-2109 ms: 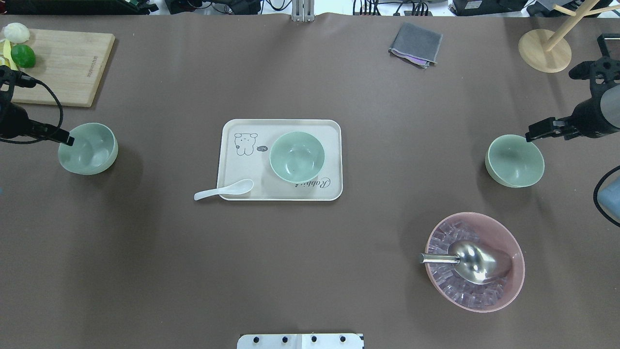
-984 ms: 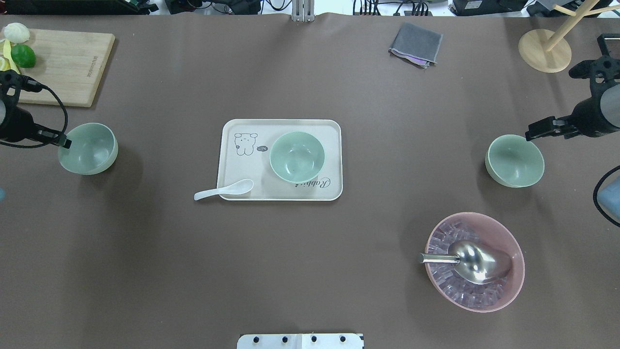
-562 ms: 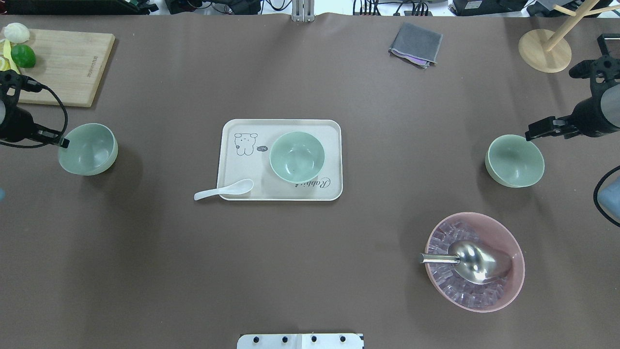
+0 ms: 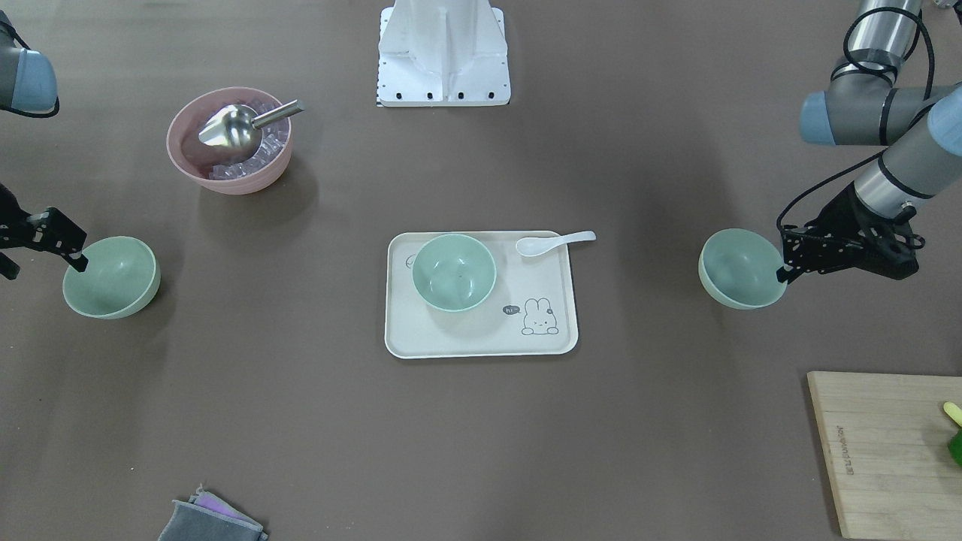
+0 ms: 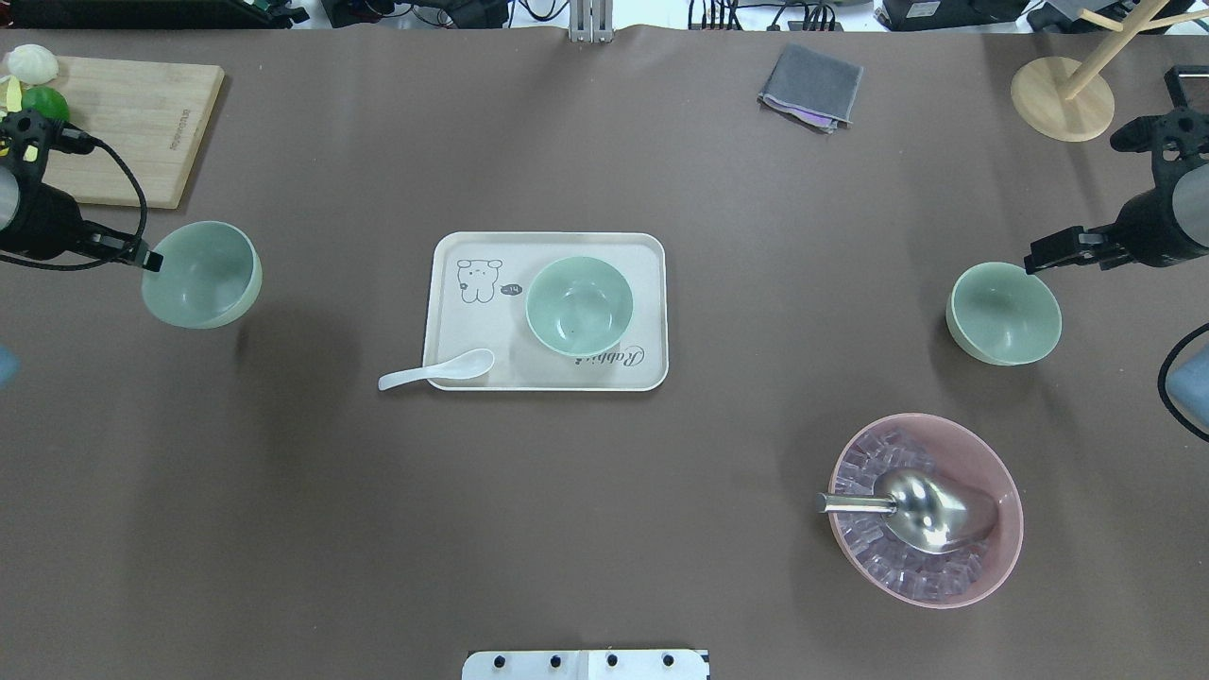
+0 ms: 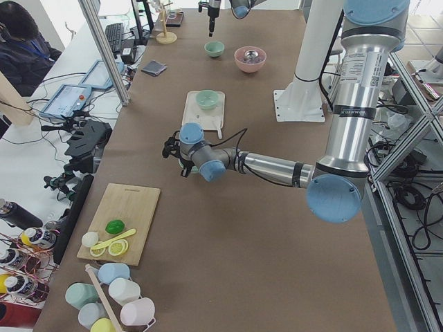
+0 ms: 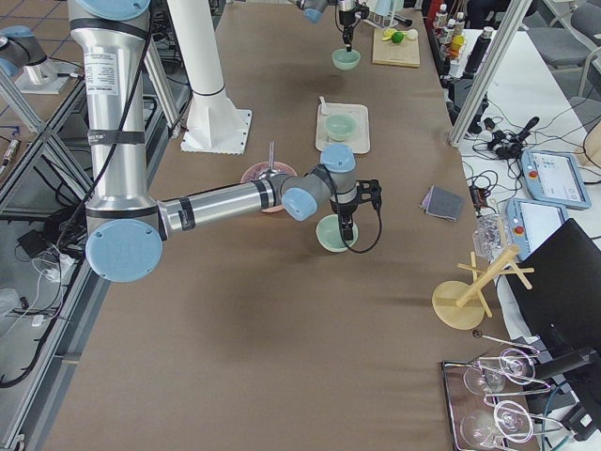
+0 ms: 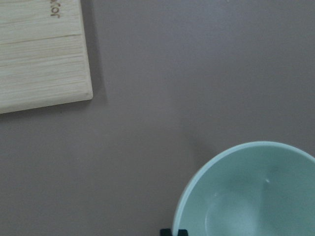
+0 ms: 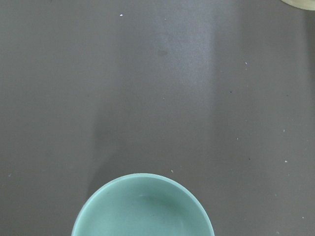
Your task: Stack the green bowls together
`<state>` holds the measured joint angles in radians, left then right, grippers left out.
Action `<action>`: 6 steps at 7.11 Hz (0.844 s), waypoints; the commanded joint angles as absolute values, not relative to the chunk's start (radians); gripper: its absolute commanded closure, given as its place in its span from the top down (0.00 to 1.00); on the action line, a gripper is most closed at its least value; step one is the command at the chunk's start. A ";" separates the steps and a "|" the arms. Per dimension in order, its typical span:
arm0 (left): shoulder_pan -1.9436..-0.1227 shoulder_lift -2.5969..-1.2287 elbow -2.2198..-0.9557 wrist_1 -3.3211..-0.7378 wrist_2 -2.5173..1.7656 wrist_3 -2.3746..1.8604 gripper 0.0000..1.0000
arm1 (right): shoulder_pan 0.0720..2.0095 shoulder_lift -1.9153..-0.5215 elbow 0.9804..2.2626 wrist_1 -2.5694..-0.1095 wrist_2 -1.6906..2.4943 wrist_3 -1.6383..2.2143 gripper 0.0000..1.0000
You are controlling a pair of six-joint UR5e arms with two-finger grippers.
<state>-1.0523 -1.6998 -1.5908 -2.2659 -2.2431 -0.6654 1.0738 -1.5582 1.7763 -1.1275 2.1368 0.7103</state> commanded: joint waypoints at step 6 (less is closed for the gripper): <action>-0.884 -2.122 -1.692 -1.713 -2.138 -0.822 0.00 | 1.074 -1.559 1.784 -1.126 2.135 0.710 1.00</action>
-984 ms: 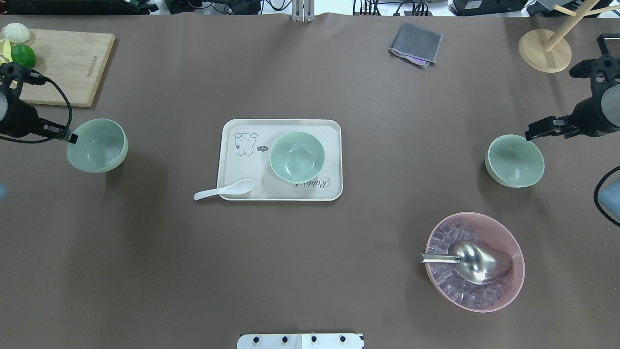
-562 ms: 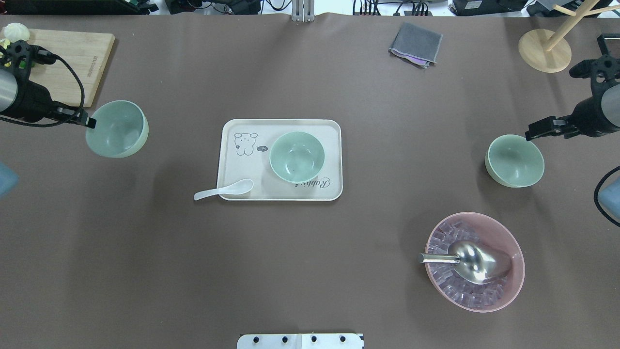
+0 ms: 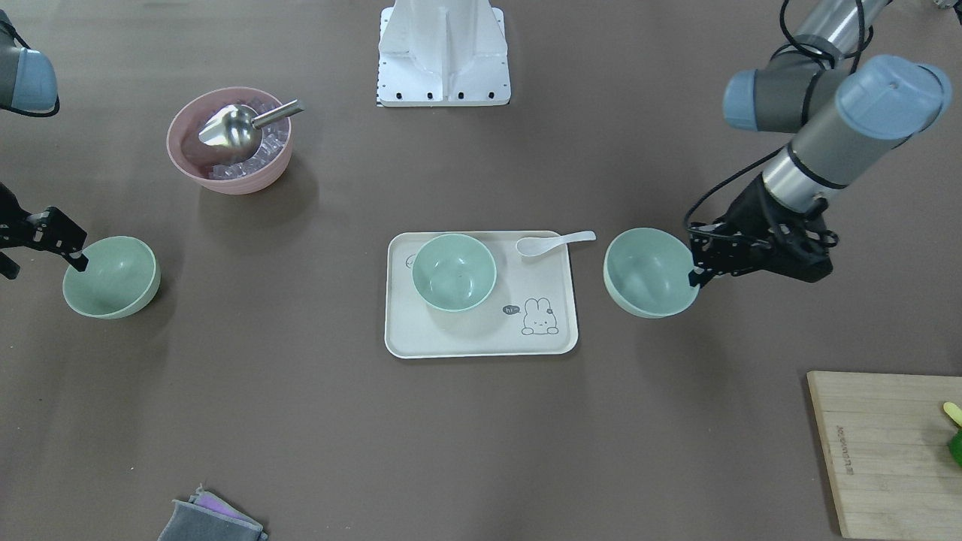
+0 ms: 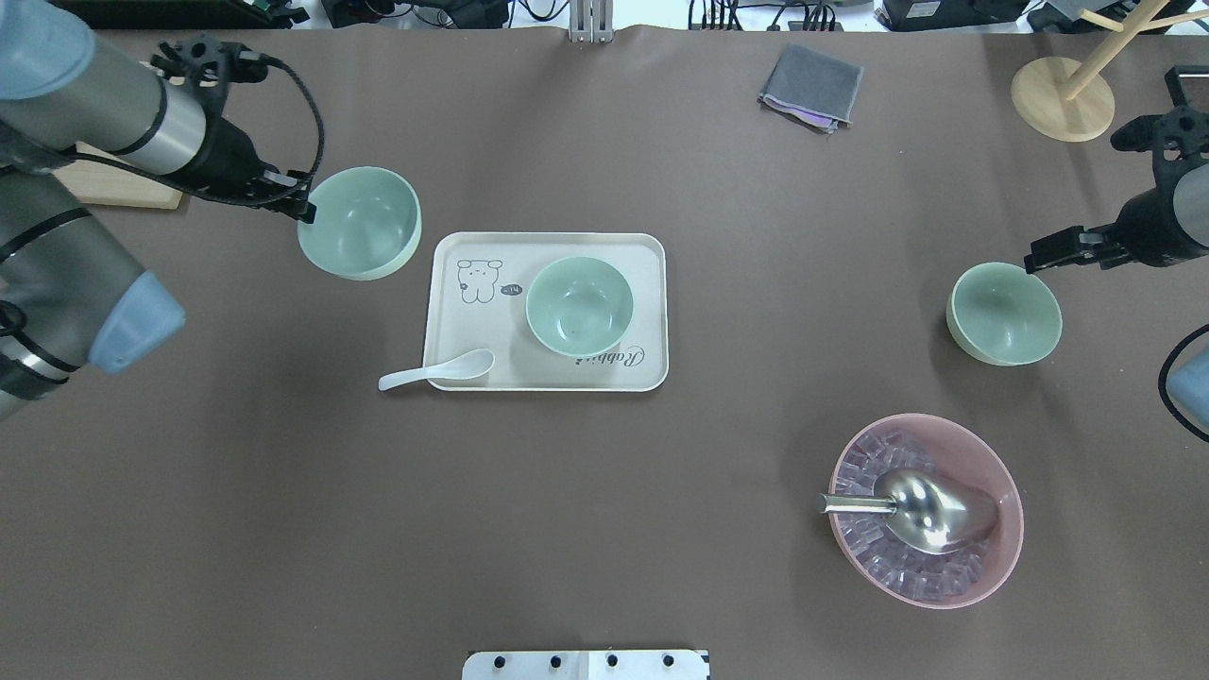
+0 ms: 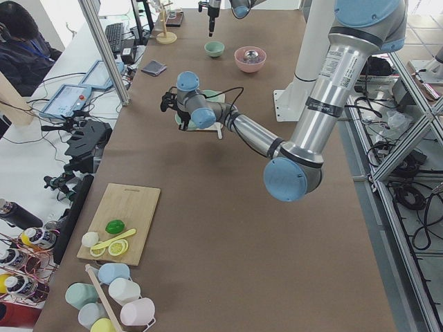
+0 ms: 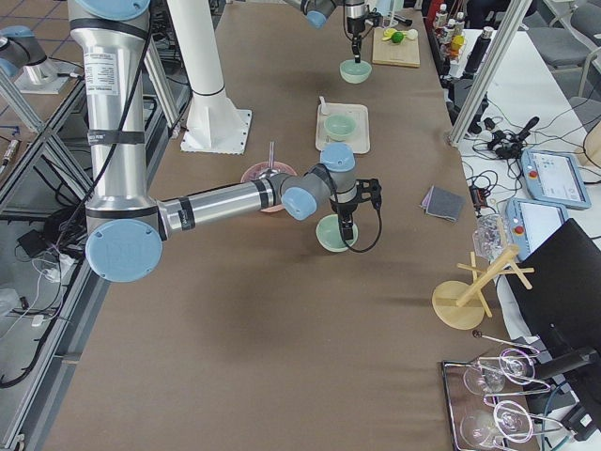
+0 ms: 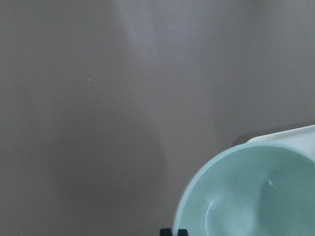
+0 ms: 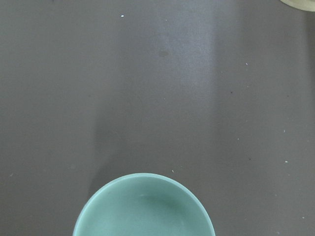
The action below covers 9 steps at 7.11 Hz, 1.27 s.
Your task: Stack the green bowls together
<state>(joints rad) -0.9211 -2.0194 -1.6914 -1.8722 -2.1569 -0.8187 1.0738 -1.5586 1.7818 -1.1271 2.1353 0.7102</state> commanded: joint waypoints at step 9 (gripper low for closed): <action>-0.617 -2.333 -1.572 -1.690 -1.939 -1.157 0.00 | 1.074 -1.562 1.799 -1.126 2.129 0.712 1.00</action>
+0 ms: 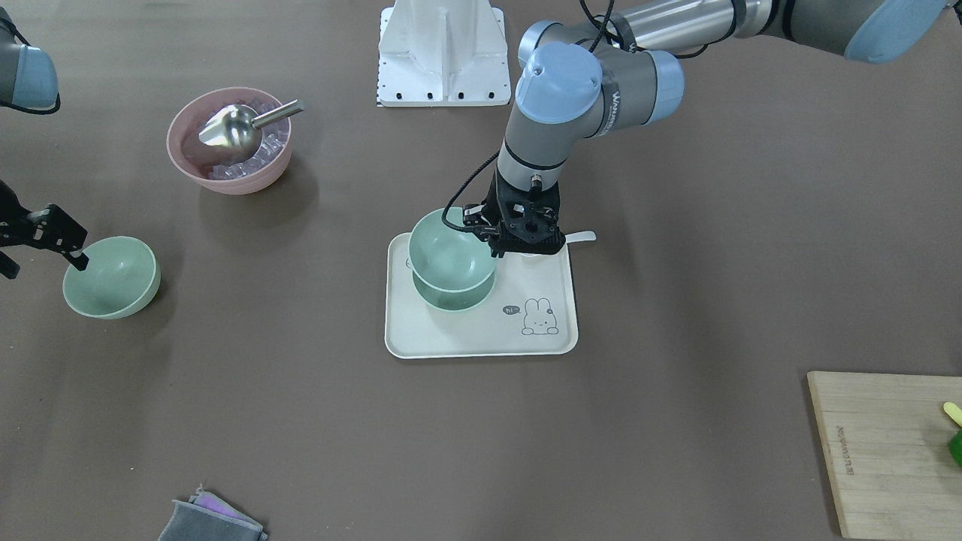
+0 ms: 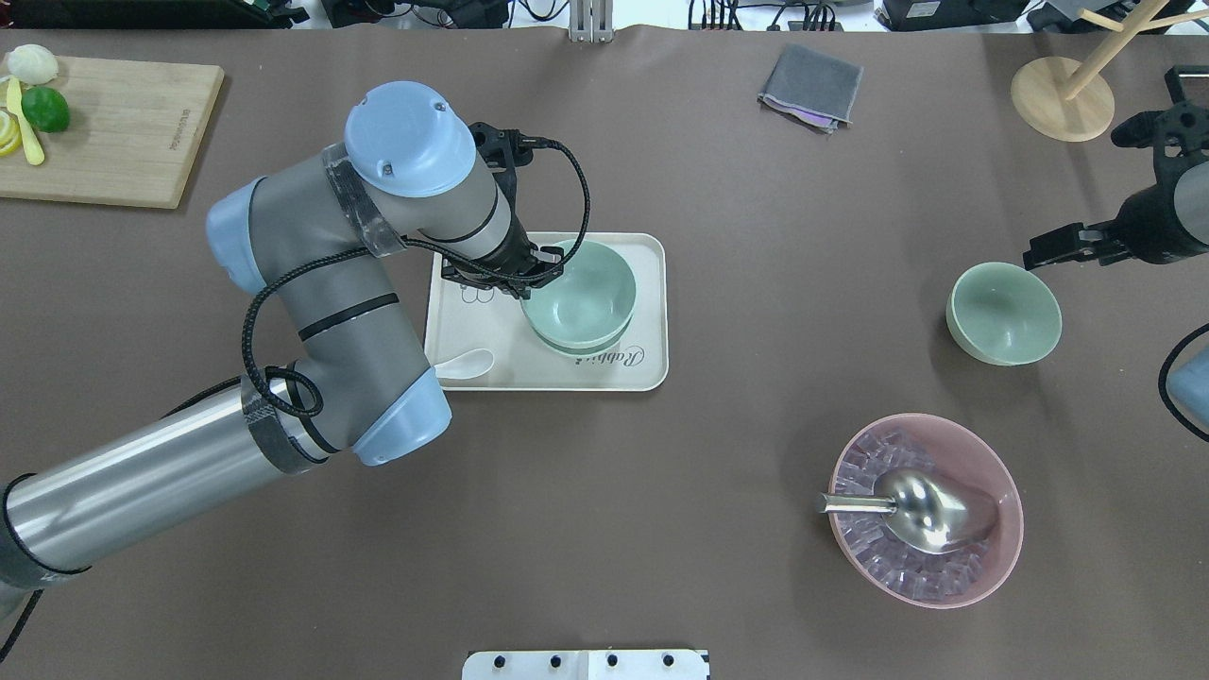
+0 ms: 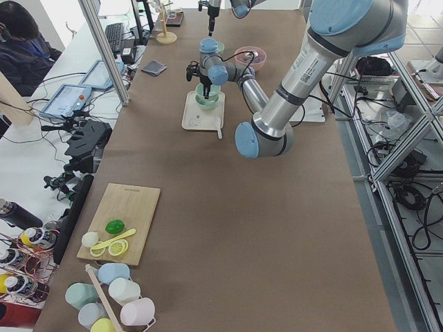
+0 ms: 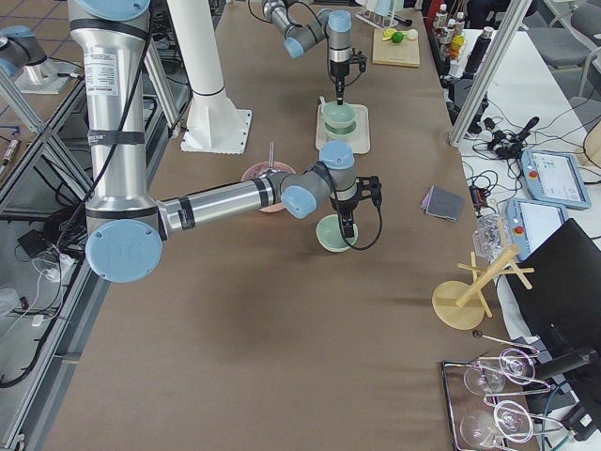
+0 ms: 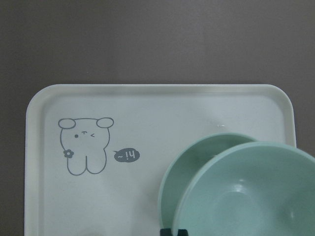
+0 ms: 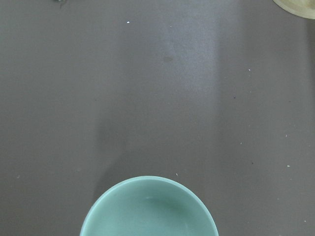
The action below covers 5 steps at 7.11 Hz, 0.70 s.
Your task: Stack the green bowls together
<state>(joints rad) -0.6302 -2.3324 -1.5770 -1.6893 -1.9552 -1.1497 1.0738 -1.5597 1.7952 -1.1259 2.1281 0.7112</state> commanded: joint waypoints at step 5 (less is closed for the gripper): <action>-0.617 -2.333 -1.551 -1.698 -1.931 -1.163 0.00 | 1.074 -1.563 1.804 -1.127 2.129 0.712 1.00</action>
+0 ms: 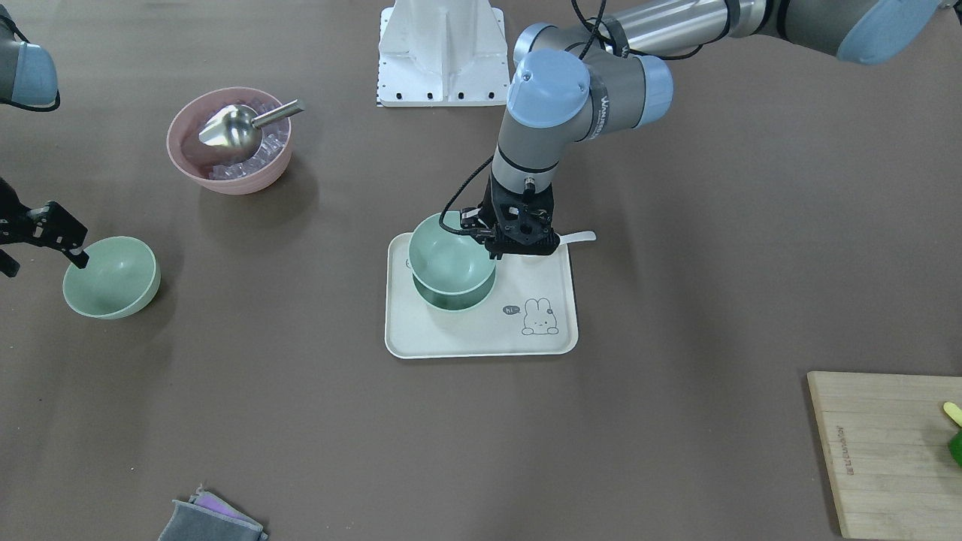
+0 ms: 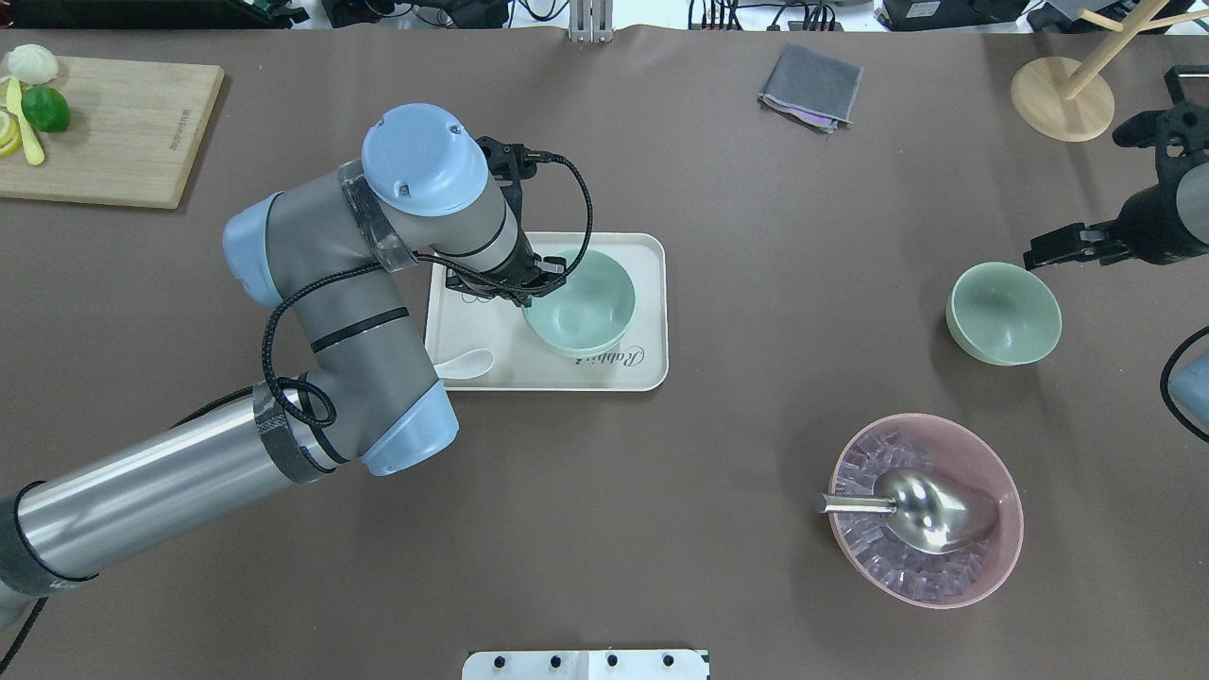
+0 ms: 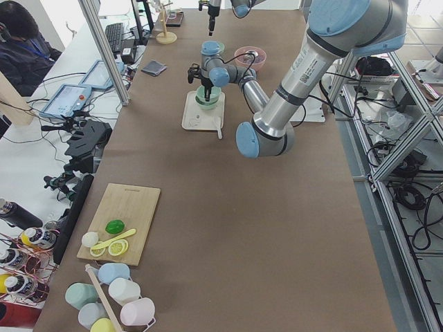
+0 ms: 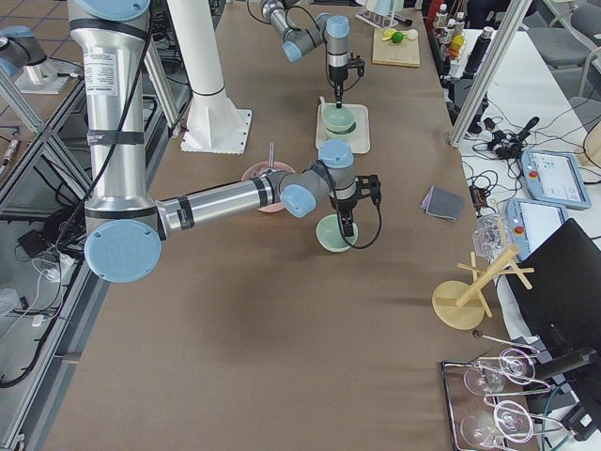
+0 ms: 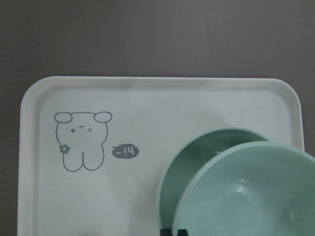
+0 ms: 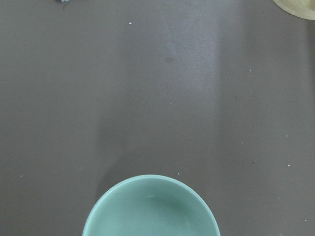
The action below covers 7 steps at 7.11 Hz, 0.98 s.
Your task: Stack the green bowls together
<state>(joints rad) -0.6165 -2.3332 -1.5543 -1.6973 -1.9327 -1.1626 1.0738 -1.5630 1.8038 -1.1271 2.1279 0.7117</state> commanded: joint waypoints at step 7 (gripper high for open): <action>-0.617 -2.327 -1.477 -1.830 -1.911 -1.161 0.00 | 1.074 -1.562 1.804 -1.127 2.129 0.712 1.00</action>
